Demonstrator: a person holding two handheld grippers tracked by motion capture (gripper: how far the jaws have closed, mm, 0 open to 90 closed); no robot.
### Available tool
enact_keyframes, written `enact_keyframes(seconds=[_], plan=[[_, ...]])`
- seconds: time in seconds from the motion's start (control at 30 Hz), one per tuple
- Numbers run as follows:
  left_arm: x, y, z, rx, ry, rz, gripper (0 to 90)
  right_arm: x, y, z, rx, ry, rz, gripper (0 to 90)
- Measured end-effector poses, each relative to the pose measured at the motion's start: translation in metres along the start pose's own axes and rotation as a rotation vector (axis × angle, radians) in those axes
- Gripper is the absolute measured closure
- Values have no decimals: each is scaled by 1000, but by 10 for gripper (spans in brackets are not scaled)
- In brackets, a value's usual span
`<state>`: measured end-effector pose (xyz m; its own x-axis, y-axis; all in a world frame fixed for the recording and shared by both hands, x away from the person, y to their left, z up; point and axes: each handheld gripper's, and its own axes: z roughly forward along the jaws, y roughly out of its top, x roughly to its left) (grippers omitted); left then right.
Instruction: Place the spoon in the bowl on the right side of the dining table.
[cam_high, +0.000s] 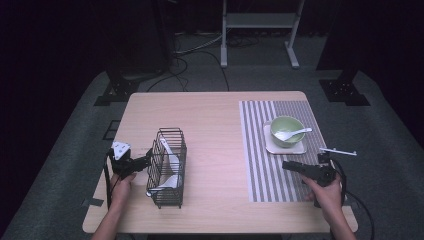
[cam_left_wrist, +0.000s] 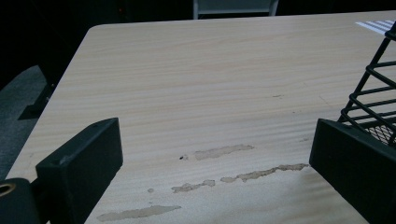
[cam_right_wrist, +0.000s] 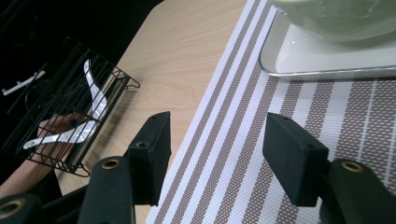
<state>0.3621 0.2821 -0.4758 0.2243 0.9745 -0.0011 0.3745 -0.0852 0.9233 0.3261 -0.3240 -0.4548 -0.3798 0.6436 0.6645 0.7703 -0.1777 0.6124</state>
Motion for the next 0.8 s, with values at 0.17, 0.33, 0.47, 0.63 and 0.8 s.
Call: enact_keyframes(seconds=[0.17,0.33,0.47,0.63,0.8], plan=[[0,0,0,1,0,3,16,9,-4,3,16,5,-28,403],[0,0,0,1,0,2,16,17,-8,7,37,11,-53,396],[0,0,0,1,1,1,16,23,-13,10,62,10,-77,385],[0,0,0,1,1,3,16,27,-18,11,70,14,-89,381],[0,0,0,3,2,2,16,30,-22,14,59,38,-81,381]])
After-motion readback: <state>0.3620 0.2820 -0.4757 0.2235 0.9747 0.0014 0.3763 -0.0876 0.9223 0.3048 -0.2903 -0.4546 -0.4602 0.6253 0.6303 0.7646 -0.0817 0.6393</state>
